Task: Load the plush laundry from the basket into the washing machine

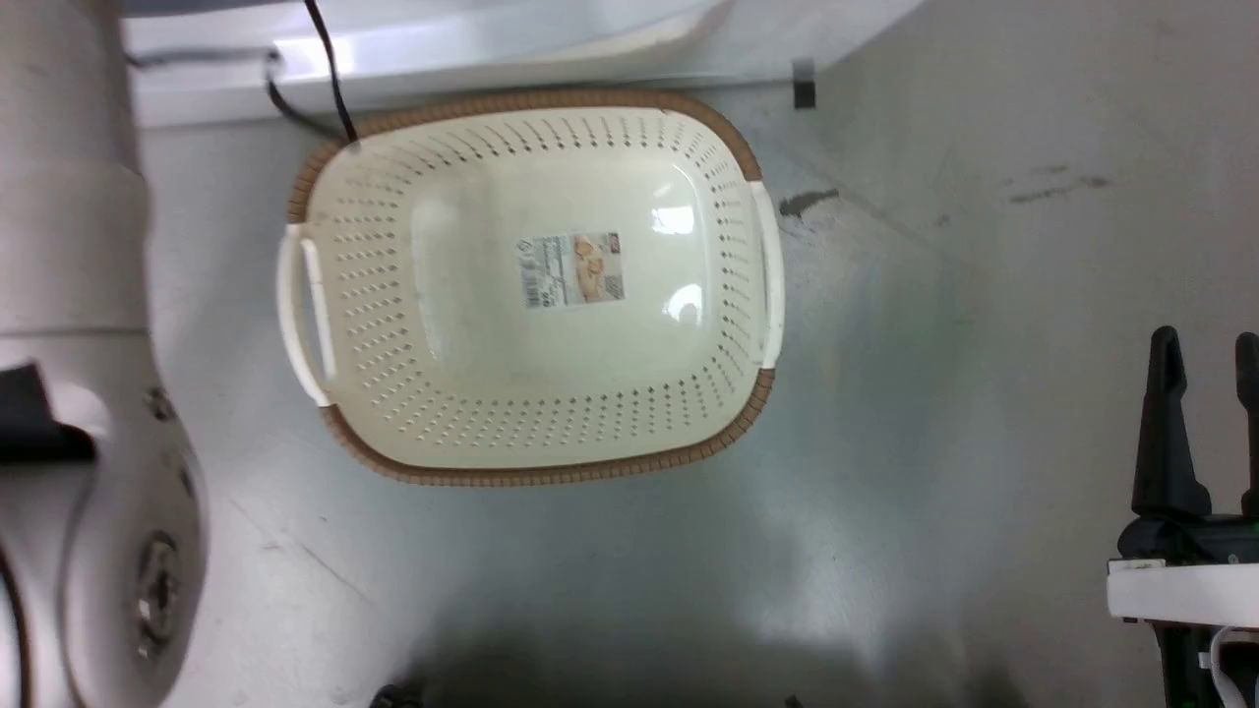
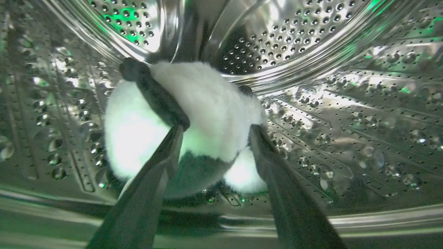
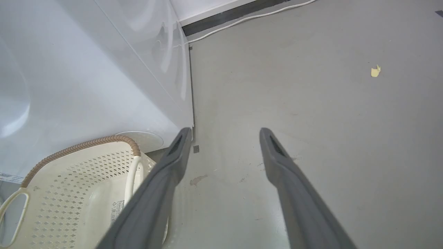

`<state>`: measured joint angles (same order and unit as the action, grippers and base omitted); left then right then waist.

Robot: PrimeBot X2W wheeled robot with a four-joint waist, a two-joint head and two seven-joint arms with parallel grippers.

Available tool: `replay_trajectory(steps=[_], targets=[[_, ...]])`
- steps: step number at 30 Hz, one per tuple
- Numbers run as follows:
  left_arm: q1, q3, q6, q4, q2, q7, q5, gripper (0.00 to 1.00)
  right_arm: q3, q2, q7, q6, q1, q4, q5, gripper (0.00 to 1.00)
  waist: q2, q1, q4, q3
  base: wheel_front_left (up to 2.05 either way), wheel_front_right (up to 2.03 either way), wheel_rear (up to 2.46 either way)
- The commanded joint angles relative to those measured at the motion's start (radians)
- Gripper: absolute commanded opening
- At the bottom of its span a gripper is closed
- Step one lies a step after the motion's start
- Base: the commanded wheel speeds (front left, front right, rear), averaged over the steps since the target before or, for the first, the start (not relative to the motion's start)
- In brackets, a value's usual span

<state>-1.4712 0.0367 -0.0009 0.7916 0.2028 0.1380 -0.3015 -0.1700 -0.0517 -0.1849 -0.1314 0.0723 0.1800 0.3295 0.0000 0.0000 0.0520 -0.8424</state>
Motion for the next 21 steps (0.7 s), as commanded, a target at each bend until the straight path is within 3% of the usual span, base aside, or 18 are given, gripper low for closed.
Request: replay_trajectory(steps=[1, 13, 21], targets=[[0.035, -0.015, -0.013, 0.011, -0.008, -0.027, 0.005, 1.00, 0.001, 0.001, 0.004, 0.001, 0.009, 0.007, -0.006, 1.00, 0.0000, 0.0000, 0.020, 0.027, 0.00, 0.00, 0.00], [0.193, -0.112, -0.067, 0.072, -0.042, -0.245, 0.059, 1.00, 0.011, 0.000, 0.025, 0.001, 0.005, -0.011, -0.018, 1.00, 0.0000, 0.0000, 0.074, 0.173, 0.00, 0.00, 0.00], [0.313, -0.164, -0.079, 0.076, -0.056, -0.323, 0.082, 1.00, 0.021, 0.001, 0.023, 0.001, -0.005, -0.045, -0.016, 1.00, 0.0000, 0.0000, 0.089, 0.281, 0.00, 0.00, 0.00]])
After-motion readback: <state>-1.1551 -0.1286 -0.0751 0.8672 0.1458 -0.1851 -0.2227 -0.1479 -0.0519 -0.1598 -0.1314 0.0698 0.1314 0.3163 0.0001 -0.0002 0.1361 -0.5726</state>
